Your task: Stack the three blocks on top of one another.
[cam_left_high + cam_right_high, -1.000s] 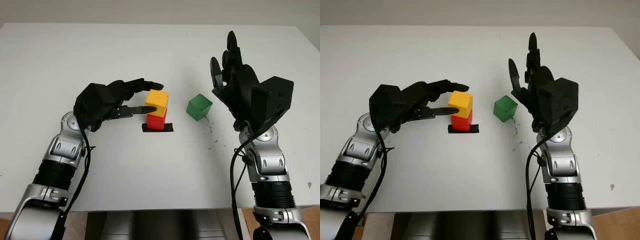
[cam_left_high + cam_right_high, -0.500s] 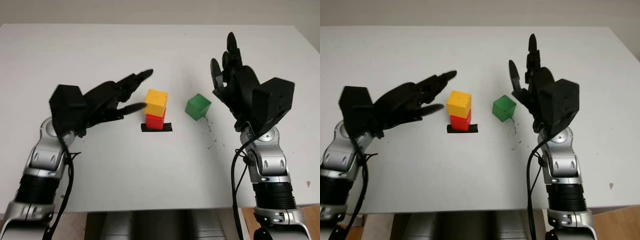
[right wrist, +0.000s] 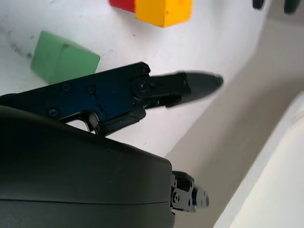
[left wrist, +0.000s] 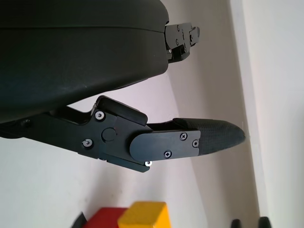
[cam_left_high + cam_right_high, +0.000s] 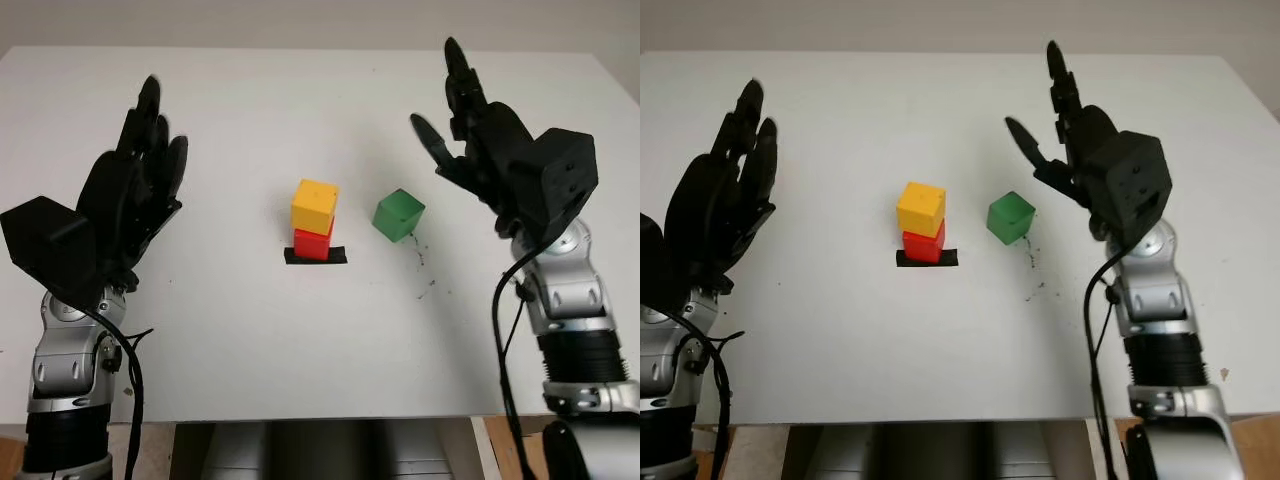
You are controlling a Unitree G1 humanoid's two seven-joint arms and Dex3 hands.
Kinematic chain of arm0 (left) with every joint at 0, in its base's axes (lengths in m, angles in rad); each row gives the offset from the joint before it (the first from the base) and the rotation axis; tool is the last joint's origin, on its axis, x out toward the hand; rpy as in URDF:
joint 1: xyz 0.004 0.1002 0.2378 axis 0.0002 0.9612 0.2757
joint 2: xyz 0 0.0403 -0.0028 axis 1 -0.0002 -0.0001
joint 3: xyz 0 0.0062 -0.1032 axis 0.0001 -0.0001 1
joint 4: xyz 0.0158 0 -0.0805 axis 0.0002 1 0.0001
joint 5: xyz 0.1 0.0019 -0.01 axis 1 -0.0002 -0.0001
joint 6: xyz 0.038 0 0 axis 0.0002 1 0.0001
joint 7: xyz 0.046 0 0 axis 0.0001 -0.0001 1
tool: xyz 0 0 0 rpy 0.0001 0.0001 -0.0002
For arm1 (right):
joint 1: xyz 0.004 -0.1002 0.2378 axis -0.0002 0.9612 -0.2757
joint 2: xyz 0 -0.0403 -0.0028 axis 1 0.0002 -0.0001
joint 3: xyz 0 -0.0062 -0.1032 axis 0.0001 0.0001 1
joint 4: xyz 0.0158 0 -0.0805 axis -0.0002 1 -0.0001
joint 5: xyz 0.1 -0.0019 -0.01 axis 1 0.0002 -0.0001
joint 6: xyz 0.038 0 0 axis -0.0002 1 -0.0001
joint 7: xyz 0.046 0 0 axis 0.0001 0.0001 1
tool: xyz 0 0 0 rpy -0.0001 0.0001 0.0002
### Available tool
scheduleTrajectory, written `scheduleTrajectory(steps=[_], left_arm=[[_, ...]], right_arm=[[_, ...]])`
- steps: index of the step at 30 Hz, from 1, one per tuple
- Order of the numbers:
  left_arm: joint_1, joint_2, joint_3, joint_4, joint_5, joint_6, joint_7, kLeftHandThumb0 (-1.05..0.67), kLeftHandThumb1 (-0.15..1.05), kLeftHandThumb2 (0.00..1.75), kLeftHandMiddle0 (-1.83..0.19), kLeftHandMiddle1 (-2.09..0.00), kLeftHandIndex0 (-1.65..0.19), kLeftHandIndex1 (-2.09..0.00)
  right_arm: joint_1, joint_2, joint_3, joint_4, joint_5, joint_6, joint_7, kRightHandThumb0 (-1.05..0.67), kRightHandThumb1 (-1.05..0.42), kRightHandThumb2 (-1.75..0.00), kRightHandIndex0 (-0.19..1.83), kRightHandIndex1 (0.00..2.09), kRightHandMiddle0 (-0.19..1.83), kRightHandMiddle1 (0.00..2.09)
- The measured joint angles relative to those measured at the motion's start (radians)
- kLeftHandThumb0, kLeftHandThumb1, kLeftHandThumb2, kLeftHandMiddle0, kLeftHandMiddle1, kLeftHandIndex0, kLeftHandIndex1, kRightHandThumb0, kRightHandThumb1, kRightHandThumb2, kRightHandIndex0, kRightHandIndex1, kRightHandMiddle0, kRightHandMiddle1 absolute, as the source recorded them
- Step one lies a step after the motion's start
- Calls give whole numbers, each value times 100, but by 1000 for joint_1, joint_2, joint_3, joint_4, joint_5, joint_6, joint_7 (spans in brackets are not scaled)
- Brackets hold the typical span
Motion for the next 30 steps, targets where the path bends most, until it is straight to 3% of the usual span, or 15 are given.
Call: scheduleTrajectory(steps=[3, 6, 9, 16, 30], left_arm=[[0, -11, 3, 41, 4, -29, 28, -73, 105, 45, 19, 0, 19, 0], [0, -16, 4, 81, 7, -62, 42, -72, 105, 47, 19, 0, 19, 0], [-2, -16, 4, 124, 8, -76, 49, -73, 105, 47, 19, 0, 19, -1], [-26, -16, 2, 152, 9, -94, 51, -74, 105, 46, 19, -2, 19, -2], [-39, -20, -3, 167, 11, -103, 60, -73, 105, 46, 19, -1, 19, -2]], right_arm=[[-80, -58, 29, 87, -34, -46, 68, -55, -83, -2, 14, 17, 18, 19], [-143, -114, 79, 171, -118, -173, 93, -58, -77, -2, 27, 22, 29, 24], [-202, -172, 144, 229, -235, -305, 90, -61, -75, -4, 33, 23, 34, 26], [-307, -254, 274, 245, -446, -441, 122, -67, -78, -6, 40, 21, 40, 22], [-332, -312, 401, 259, -690, -660, 28, -67, -79, -6, 41, 11, 51, 14]])
